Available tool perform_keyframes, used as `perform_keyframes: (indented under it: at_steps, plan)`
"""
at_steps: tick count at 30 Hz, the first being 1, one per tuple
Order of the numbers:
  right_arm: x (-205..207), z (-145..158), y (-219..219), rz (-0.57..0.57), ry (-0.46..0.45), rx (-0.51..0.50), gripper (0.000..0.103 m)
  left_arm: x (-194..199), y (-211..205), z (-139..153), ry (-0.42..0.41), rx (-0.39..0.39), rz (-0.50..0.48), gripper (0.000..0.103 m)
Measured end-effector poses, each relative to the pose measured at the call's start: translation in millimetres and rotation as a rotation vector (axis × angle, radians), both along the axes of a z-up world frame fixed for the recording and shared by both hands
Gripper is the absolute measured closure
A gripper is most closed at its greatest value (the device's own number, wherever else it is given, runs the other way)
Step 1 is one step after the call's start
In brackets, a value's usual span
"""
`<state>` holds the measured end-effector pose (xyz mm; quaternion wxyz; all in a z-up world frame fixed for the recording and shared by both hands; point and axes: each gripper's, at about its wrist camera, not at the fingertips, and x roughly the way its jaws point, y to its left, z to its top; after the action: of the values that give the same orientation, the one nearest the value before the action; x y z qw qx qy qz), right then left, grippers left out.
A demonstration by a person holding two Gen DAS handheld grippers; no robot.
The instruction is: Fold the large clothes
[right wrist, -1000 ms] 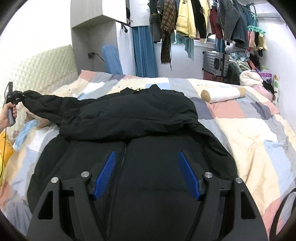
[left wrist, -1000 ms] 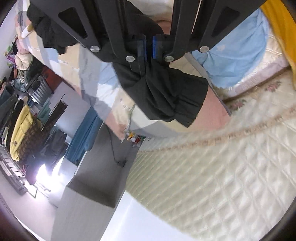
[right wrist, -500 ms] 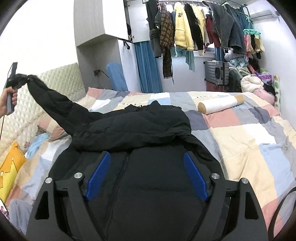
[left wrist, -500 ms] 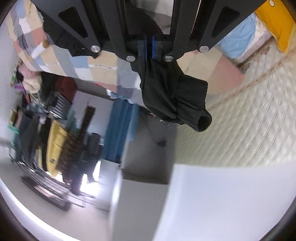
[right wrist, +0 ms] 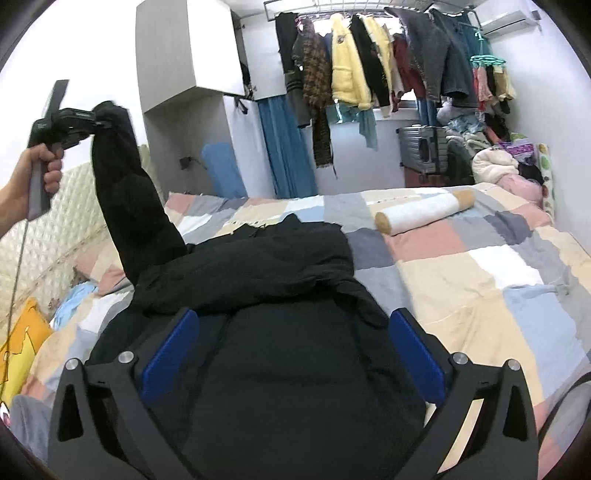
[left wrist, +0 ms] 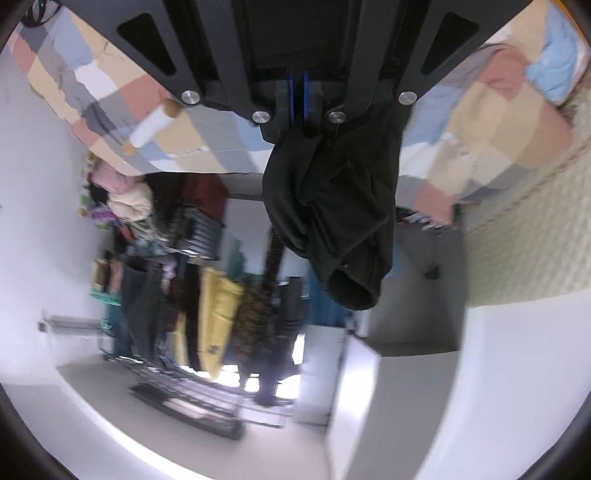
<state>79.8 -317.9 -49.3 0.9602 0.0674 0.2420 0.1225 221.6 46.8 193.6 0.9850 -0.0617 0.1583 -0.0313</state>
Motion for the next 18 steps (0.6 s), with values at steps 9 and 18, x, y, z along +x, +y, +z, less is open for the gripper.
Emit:
perform_keyframes:
  at_steps: [9, 18]
  plan:
    - [13.1, -12.9, -22.0, -0.001, 0.009, 0.035, 0.000, 30.8, -141.7, -81.5, -0.005, 0.017, -0.173, 0.101]
    - [34.7, -39.5, -44.6, -0.037, 0.073, 0.096, 0.000, 73.3, -242.0, -218.8, 0.167, 0.111, -0.260, 0.101]
